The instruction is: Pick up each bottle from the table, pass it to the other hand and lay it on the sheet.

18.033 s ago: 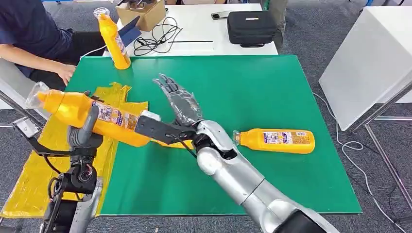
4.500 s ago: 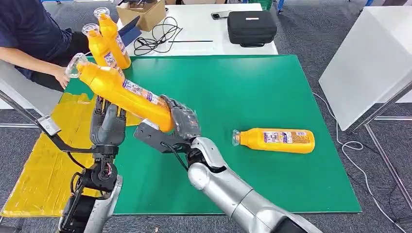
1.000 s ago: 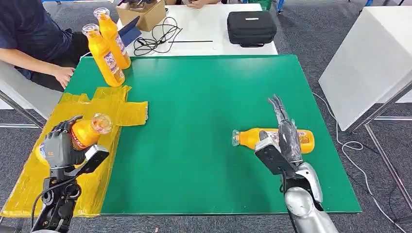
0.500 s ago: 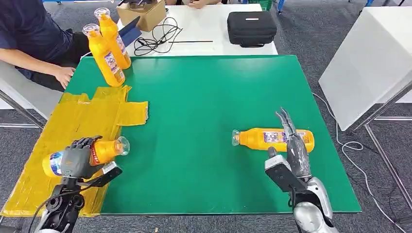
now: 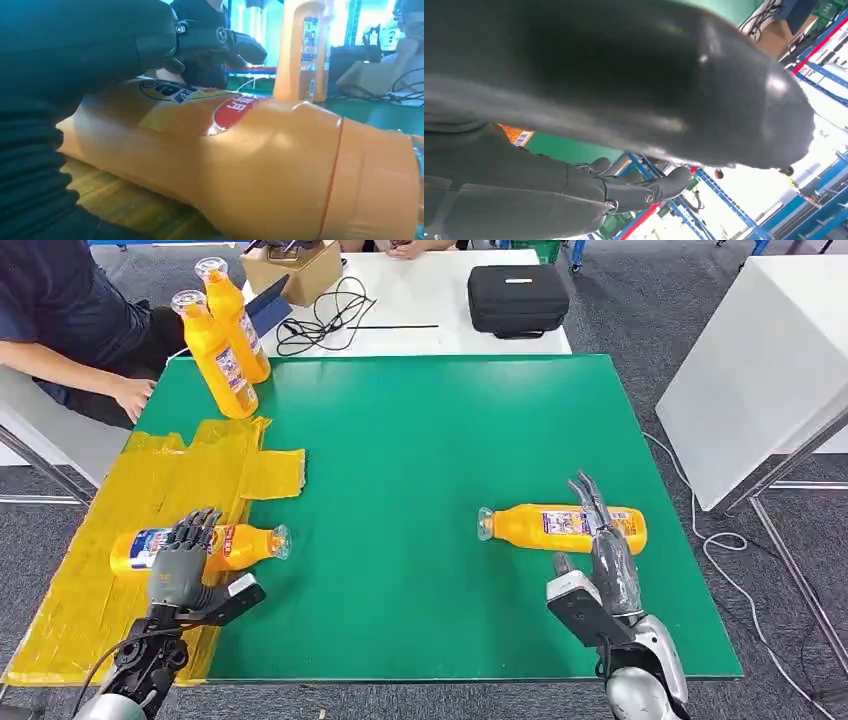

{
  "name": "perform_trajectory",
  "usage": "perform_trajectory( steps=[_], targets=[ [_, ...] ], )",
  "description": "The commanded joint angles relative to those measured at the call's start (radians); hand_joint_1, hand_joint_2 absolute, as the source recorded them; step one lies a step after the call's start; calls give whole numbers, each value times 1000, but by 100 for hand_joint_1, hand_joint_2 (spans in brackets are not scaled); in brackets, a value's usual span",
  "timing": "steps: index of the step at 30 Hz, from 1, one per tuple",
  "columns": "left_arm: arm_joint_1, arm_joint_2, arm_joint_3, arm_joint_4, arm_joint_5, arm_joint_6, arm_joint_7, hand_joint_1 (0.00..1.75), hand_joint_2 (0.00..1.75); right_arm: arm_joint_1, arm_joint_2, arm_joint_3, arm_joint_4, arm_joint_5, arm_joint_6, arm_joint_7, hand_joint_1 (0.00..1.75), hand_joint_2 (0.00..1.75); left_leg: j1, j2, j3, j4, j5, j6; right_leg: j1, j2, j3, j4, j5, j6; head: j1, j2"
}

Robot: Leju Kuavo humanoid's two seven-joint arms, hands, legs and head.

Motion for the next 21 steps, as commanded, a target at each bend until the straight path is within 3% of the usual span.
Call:
perform_trajectory(
  steps=[1,7,10,13,14,16,21],
  targets=[
    [-41,12,-92,121,86,-4,-38,0,0,-28,-7,-5,24,-6,19,-5,0,0,0,1,4,-1,-1,0,0,-1,5,-1,-1,2,0,0],
    [-5,25,-201,-9,348,-101,-94,0,0,-37,5,-7,33,-1,23,-4,0,0,0,1,3,0,-1,0,0,-1,4,0,-1,2,0,0],
    [87,44,-224,-328,739,-281,-117,0,0,-40,3,-16,43,10,32,1,0,0,0,1,3,0,-1,0,0,0,4,-1,-1,2,0,0],
    [168,61,-116,-728,1109,-464,-85,0,0,-70,6,-1,55,21,60,-20,0,0,1,3,1,2,-2,0,1,1,1,1,0,2,0,0],
    [170,63,-57,-844,1217,-521,-56,0,0,-74,15,2,47,30,67,-18,0,175,1,3,0,2,-1,0,2,2,1,1,0,1,0,0],
    [168,70,-8,-926,1268,-562,4,0,0,-72,21,9,32,42,70,-7,0,175,3,3,-3,3,-1,0,3,2,-2,1,0,1,0,0],
    [173,68,123,-1047,1433,-627,-4,0,0,-50,16,22,4,149,98,-4,0,175,2,4,0,2,-2,0,2,2,0,1,-1,1,0,0]
  ],
)
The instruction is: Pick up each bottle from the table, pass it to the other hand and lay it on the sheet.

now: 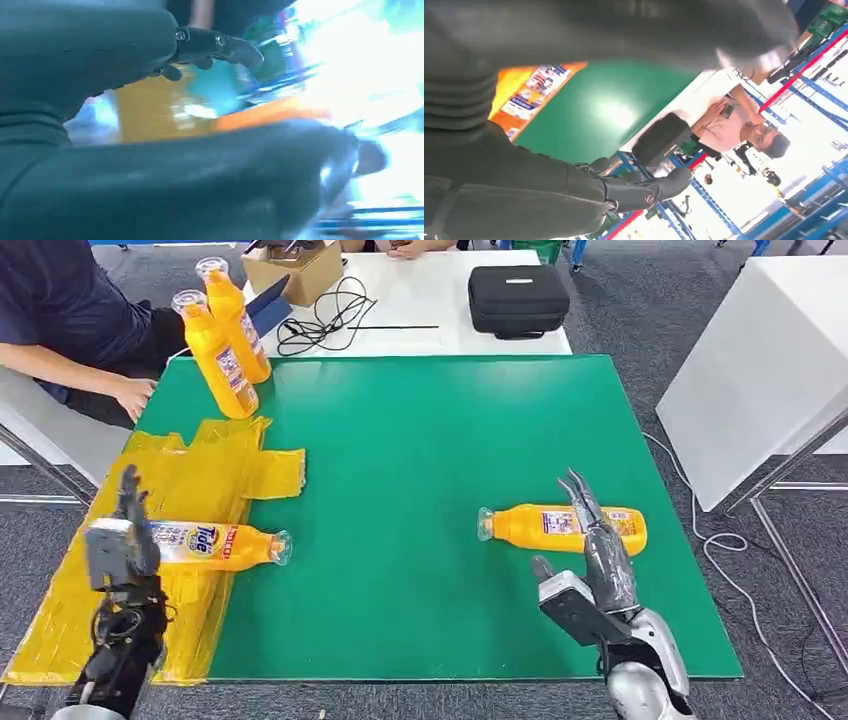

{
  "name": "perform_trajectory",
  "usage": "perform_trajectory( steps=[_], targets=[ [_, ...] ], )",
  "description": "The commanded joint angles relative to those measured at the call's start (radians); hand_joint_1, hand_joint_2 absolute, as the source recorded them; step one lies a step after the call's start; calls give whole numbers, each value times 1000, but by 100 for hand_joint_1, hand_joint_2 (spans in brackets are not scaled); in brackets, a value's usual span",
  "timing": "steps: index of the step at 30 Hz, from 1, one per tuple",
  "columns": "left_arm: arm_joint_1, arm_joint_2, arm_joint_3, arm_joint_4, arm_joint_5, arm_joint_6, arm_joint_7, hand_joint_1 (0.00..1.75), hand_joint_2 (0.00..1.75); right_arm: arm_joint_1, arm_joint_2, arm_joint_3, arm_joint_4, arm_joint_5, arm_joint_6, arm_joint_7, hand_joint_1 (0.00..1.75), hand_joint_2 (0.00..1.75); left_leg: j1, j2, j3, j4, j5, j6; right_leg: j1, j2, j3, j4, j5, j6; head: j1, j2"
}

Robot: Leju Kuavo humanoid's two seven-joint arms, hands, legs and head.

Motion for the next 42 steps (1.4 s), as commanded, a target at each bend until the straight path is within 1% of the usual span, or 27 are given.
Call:
perform_trajectory(
  steps=[1,2,3,4,10,11,12,13,14,15,16,17,18,21,22,25,27,29,31,34,37,39,40,41,42],
  targets=[
    [61,15,225,-455,175,-82,17,0,0,-29,7,18,5,120,32,9,0,175,1,4,0,1,-2,0,1,3,0,0,0,1,1,0],
    [84,5,246,-486,204,-97,16,0,0,-37,0,13,10,122,49,14,0,175,1,5,0,1,-2,0,1,4,0,0,0,1,0,0],
    [102,-6,261,-510,208,-107,16,0,0,-47,-17,11,13,126,91,15,0,175,1,8,2,2,-4,0,1,6,1,0,-1,2,0,0],
    [111,-14,266,-521,205,-111,15,0,0,-50,-17,-2,15,126,102,11,0,175,0,8,2,1,-4,0,0,6,1,0,-1,2,0,0],
    [106,-18,257,-509,199,-114,12,0,0,-49,-10,-13,16,126,112,4,0,175,0,1,2,0,-1,0,0,0,2,-1,-1,2,0,0],
    [103,-20,255,-507,189,-113,5,0,0,-52,-19,-11,15,141,137,11,0,175,0,1,1,0,-1,0,0,0,1,-1,-1,1,0,0],
    [114,-27,259,-520,191,-117,4,0,0,-55,-30,-15,12,184,153,35,0,175,0,2,5,0,-3,1,0,0,5,-1,-2,3,0,0],
    [130,-32,262,-537,189,-121,3,0,0,-55,-36,-25,5,211,167,50,0,175,0,2,3,0,-2,0,0,1,2,-1,-1,2,0,0],
    [152,-36,269,-554,188,-128,2,0,0,-55,-51,-34,3,234,206,63,0,175,0,3,3,0,-2,1,0,1,3,-1,-1,2,0,0],
    [166,-37,275,-560,193,-134,2,0,0,-64,-73,-27,10,304,227,83,0,175,-1,3,2,0,-2,1,-1,1,2,0,-1,2,0,0],
    [183,-32,287,-565,187,-131,-4,0,0,-76,-80,-29,26,367,223,104,0,175,-1,4,4,0,-3,1,-1,2,4,-1,-2,2,0,0],
    [195,-31,301,-564,192,-131,-3,0,0,-89,-81,-25,48,424,220,121,0,175,-1,3,2,-1,-1,1,-1,2,2,-1,-1,1,0,0],
    [205,-27,313,-558,207,-138,-1,0,0,-105,-80,-23,72,456,223,134,0,175,-1,6,5,-1,-3,1,-1,4,3,-1,-1,2,0,0],
    [214,-25,331,-536,227,-156,1,0,0,-149,-102,-16,139,506,223,147,0,175,-1,5,4,-1,-2,0,-1,4,3,-1,-1,2,0,0],
    [208,-24,330,-517,228,-159,2,0,0,-171,-119,-21,180,505,225,147,0,175,-1,7,6,-1,-3,1,-1,5,5,-2,-1,2,0,0],
    [189,-19,319,-484,229,-163,2,0,0,-210,-143,-45,258,489,246,145,0,175,-1,4,6,-2,-2,1,-1,1,5,-2,-1,2,0,0],
    [167,-6,302,-454,229,-165,2,0,0,-263,-198,-33,334,460,273,142,0,175,-1,2,4,-1,-1,1,-1,0,4,-2,0,2,0,0],
    [146,3,292,-429,232,-166,1,0,0,-287,-231,-39,380,450,277,136,0,175,-1,0,2,-1,0,1,-1,-1,2,-1,0,1,1,0],
    [136,5,289,-418,233,-165,0,0,0,-287,-253,-47,393,440,279,124,0,175,-2,0,3,-1,0,1,-2,-1,3,-1,0,2,0,0],
    [124,1,284,-402,238,-164,-2,0,0,-289,-260,-43,399,425,275,120,0,175,-2,-1,3,-1,0,1,-2,-2,4,-2,0,2,1,0],
    [103,-2,276,-383,239,-163,-4,0,0,-322,-254,-21,445,420,287,130,0,175,-2,0,3,-1,0,0,-2,-2,3,-1,0,1,0,0],
    [89,-2,270,-371,238,-161,-5,0,0,-342,-252,-11,479,420,290,136,0,175,-1,0,7,-1,-2,0,-1,-2,7,-3,-1,2,0,0],
    [89,-2,270,-371,238,-161,-5,0,0,-342,-252,-11,479,420,290,136,0,175,-2,0,3,-1,0,0,-2,-1,3,-1,0,1,0,0],
    [86,-1,269,-367,238,-160,-6,0,0,-350,-250,-9,494,418,287,136,0,175,-1,0,5,-1,-1,0,-1,-2,5,-2,-1,2,0,0],
    [86,-1,269,-367,238,-160,-6,0,0,-350,-250,-9,494,418,287,136,0,175,-1,0,4,-1,-1,0,-2,-1,4,-2,0,2,0,0]
  ],
)
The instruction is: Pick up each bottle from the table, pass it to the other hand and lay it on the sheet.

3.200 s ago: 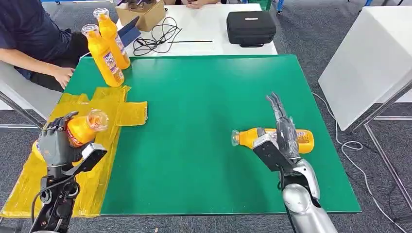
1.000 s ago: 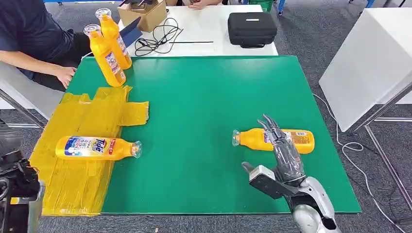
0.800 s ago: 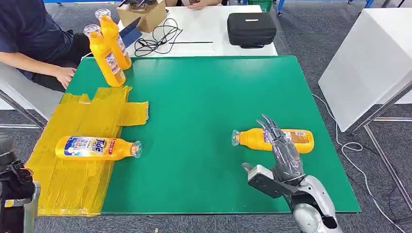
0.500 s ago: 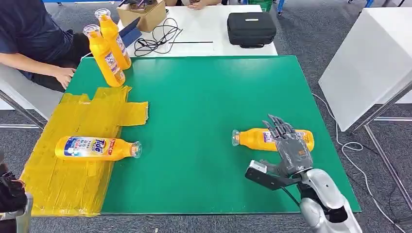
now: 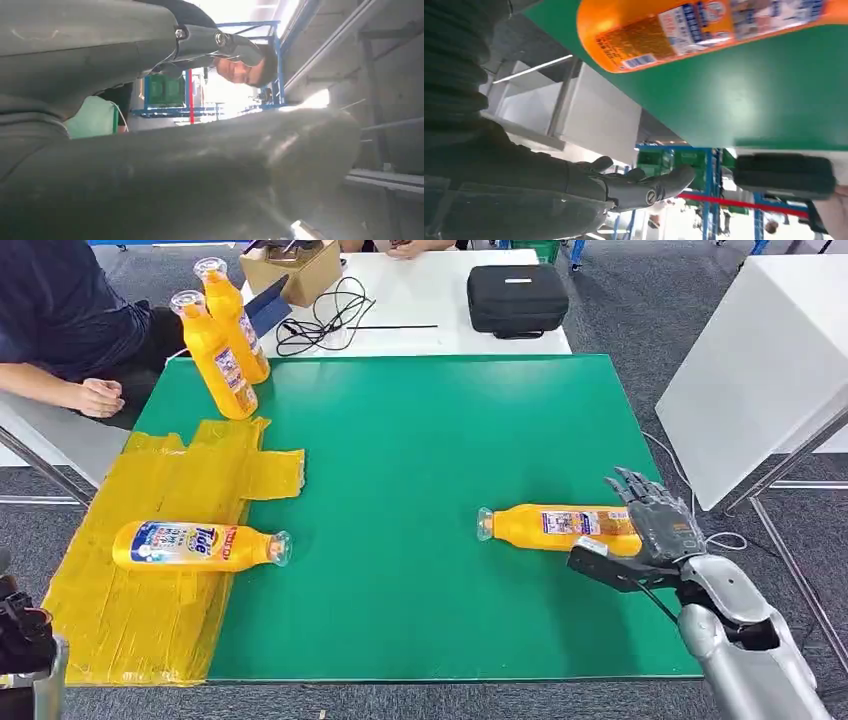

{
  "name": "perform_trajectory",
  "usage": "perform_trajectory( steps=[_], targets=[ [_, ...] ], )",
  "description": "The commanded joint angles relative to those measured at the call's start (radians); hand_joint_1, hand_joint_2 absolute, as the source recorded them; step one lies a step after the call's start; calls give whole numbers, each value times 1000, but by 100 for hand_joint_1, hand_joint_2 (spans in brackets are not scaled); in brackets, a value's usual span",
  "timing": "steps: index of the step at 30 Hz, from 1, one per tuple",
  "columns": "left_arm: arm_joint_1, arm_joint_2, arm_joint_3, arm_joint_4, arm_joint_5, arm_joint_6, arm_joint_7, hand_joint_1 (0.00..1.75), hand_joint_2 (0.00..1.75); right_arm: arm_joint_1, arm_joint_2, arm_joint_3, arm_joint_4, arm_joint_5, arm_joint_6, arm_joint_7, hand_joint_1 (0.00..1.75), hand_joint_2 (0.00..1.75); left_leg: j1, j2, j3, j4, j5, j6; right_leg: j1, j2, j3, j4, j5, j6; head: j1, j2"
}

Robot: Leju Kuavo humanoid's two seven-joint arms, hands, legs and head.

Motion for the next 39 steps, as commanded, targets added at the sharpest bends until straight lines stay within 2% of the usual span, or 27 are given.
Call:
perform_trajectory(
  steps=[1,8,13,16,21,30,32,36,39],
  targets=[
    [-68,-10,-23,114,0,2,-2,0,0,-103,-5,37,181,-9,9,7,0,175,0,0,2,-1,0,0,0,-1,3,-1,0,1,0,0],
    [-83,-13,-26,126,0,2,-2,0,0,-119,-9,41,220,-30,12,3,0,175,0,1,4,-1,-1,0,0,-1,5,-2,-1,2,0,0],
    [-82,-17,-24,129,-5,14,-7,0,0,-186,31,80,342,-34,6,-22,0,175,0,2,4,-1,-1,0,0,0,4,-1,0,2,0,0],
    [-68,-13,-16,128,-2,17,-11,0,0,-272,90,128,471,-25,-15,-35,0,175,0,5,4,-2,-1,0,0,4,3,-2,1,1,0,0],
    [-91,-5,-26,154,6,15,-10,0,0,-336,116,187,569,-5,-22,-24,0,175,0,4,5,-1,-1,0,0,2,4,-1,0,1,0,0],
    [-93,-5,-26,150,14,15,-13,0,0,-371,134,225,635,23,-32,-12,0,175,0,1,1,-1,0,0,0,0,1,0,0,1,0,0],
    [-99,-10,-22,148,14,16,-13,0,0,-400,145,260,684,50,-30,-2,0,175,1,3,5,0,-2,0,1,0,6,-1,-1,3,0,0],
    [-111,-10,-16,150,19,20,-14,0,0,-452,171,307,778,75,-8,0,0,175,0,3,1,0,0,0,0,1,1,0,0,1,0,0],
    [-134,-4,-21,174,21,20,-16,0,0,-467,174,372,883,107,64,32,0,175,1,4,5,0,-1,0,1,1,4,0,-1,2,0,0]
  ],
)
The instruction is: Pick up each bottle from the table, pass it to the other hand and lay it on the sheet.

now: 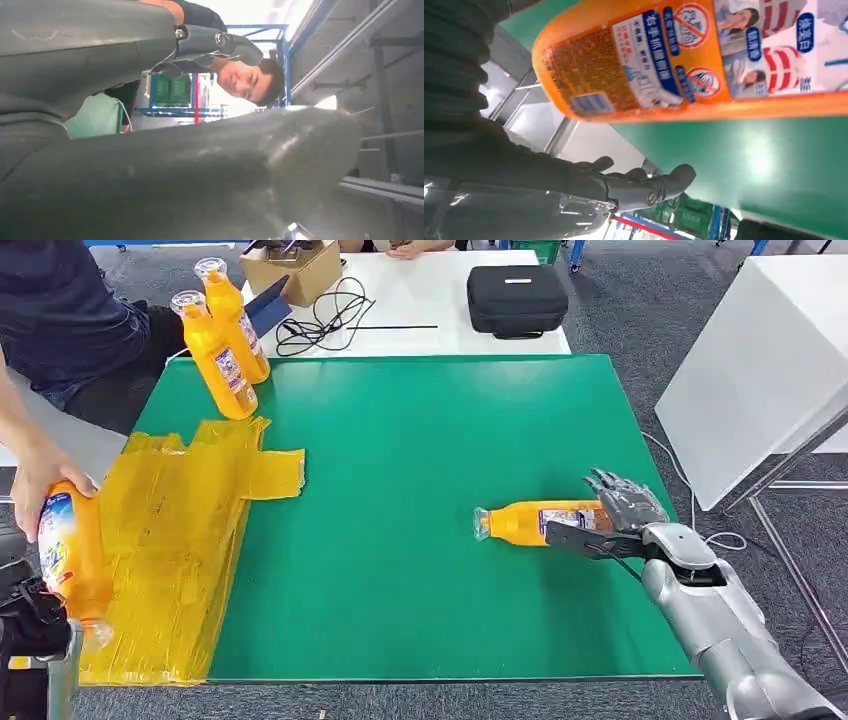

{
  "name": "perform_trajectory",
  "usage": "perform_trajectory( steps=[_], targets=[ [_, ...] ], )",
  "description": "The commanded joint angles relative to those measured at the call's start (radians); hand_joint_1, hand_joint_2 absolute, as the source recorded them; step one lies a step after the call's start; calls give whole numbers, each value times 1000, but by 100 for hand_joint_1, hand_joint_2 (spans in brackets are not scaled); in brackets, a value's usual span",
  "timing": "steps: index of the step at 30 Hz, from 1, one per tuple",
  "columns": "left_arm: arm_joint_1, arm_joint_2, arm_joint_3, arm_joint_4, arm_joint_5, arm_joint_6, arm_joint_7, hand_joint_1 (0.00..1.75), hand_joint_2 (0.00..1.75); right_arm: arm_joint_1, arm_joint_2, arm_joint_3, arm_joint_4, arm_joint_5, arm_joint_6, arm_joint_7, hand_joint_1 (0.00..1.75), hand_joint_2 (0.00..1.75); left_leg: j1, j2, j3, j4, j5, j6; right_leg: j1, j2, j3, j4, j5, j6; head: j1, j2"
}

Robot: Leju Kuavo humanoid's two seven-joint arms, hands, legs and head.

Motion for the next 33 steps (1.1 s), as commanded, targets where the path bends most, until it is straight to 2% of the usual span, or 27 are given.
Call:
perform_trajectory(
  steps=[1,5,16,17,18,19,25,33],
  targets=[
    [-82,0,-3,94,13,5,-2,0,0,-134,47,189,340,55,105,48,0,175,0,1,3,-1,0,0,0,-1,3,-1,0,1,0,0],
    [-82,7,1,102,30,18,-8,0,0,-124,24,214,382,68,113,73,0,175,0,-4,4,-1,-1,0,0,-4,5,-2,-1,2,0,0],
    [-69,10,7,99,42,19,-9,0,0,-140,20,221,392,62,152,68,2,175,1,-3,7,-1,0,1,1,-5,9,-4,0,3,0,0],
    [-64,12,7,99,45,20,-9,0,0,-145,16,232,395,64,169,66,28,175,0,-3,5,-1,0,0,0,-4,7,-3,0,2,0,0],
    [-61,12,8,98,48,19,-10,0,0,-147,12,231,398,57,180,59,169,175,0,-2,5,0,0,0,0,-3,6,-1,0,1,0,0],
    [-61,10,6,99,49,19,-10,0,0,-146,6,234,397,50,191,54,175,175,0,-3,7,-1,-1,0,0,-4,9,-3,-1,3,0,0],
    [-58,7,5,98,53,24,-13,0,0,-143,-25,241,380,35,190,34,175,175,0,-5,9,-1,0,0,0,-7,11,-3,-1,2,0,0],
    [56,-4,84,-7,81,24,-11,0,0,-169,19,215,306,-40,162,9,175,175,-1,2,8,0,-1,0,-1,1,9,-1,0,1,0,0]
  ],
)
